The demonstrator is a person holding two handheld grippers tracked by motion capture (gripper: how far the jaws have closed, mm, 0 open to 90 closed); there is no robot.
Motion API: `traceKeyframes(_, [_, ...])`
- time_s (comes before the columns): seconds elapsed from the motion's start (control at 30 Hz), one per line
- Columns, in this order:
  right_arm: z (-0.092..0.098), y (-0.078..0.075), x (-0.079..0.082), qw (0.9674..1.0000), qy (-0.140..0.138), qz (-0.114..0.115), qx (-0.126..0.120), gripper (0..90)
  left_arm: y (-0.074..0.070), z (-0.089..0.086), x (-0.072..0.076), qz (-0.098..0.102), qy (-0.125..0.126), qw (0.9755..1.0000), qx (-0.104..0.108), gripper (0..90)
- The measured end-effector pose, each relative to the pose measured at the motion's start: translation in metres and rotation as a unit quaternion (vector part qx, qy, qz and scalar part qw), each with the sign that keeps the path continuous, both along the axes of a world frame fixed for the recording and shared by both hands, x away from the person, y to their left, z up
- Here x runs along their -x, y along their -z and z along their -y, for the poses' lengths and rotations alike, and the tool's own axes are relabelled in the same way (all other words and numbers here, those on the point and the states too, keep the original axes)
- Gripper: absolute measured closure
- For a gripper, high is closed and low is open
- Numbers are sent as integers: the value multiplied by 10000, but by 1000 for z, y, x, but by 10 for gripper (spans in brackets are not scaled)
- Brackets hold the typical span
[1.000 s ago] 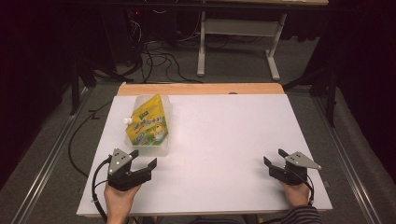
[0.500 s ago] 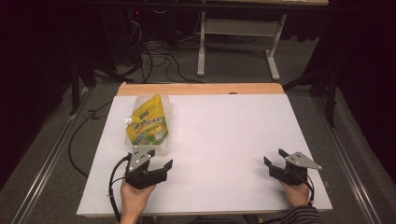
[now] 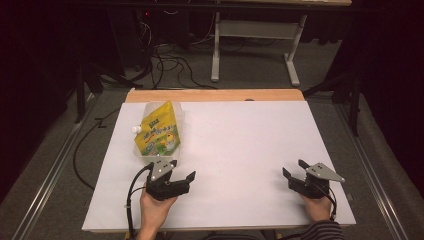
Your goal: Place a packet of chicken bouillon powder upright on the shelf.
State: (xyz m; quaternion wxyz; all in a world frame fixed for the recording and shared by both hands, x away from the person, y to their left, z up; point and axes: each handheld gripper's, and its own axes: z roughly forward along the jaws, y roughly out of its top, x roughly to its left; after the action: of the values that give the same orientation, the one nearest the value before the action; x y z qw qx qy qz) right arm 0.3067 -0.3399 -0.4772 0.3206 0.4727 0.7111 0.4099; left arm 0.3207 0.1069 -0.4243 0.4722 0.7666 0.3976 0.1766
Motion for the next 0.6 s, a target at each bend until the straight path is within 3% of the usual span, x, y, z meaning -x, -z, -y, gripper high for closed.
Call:
traceKeyframes(0.37, [0,0,0,10000,10,8,-6,319,9,15,-10,-120,90,9999,4,258])
traceKeyframes(0.6, [0,0,0,10000,32,-9,-12,320,14,20,-16,-79,178,9998,32,275])
